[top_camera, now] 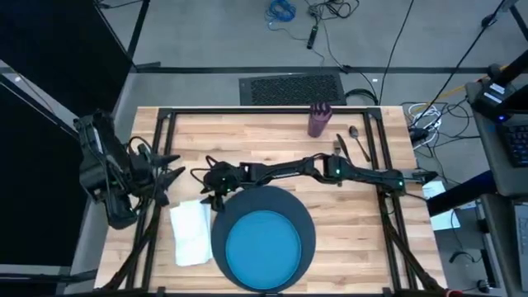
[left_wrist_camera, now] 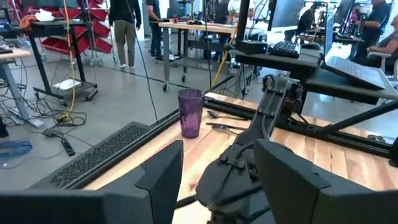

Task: Set table place
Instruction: Adjust the table napkin

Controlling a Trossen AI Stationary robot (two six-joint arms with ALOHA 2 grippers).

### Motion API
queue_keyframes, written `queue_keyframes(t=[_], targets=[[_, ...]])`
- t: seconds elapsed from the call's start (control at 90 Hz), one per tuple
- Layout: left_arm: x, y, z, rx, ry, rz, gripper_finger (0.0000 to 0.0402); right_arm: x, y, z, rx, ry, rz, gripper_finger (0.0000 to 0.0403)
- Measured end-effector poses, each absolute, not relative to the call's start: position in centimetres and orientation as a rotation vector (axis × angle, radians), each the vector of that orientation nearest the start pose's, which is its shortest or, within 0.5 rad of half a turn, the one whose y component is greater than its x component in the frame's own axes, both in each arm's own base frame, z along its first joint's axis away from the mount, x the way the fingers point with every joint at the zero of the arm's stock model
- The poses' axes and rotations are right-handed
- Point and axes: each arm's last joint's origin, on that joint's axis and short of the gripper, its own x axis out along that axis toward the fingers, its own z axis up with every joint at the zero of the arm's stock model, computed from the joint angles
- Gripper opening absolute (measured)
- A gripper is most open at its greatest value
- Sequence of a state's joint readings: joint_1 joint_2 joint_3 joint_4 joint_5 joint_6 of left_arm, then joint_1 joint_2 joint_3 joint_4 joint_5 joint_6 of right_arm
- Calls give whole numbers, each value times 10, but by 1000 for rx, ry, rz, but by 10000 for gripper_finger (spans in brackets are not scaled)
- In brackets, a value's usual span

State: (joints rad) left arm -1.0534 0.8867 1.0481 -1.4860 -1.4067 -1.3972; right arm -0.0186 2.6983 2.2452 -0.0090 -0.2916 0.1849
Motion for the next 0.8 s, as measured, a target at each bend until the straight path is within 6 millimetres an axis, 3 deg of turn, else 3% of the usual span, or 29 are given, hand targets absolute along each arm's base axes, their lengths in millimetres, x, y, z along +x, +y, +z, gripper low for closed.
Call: queue_keyframes(t=[0.289,0.422,0.578,0.8], targets=[[76,-76,336,-118,135,482,182,592,3,101,285,494,216,167],[77,-77,336,-126,139,480,182,593,2,104,264,470,199,117],[78,-79,335,-139,163,473,182,593,-6,103,266,478,185,18],[79,-82,333,-129,205,464,182,592,-16,105,287,490,140,1]])
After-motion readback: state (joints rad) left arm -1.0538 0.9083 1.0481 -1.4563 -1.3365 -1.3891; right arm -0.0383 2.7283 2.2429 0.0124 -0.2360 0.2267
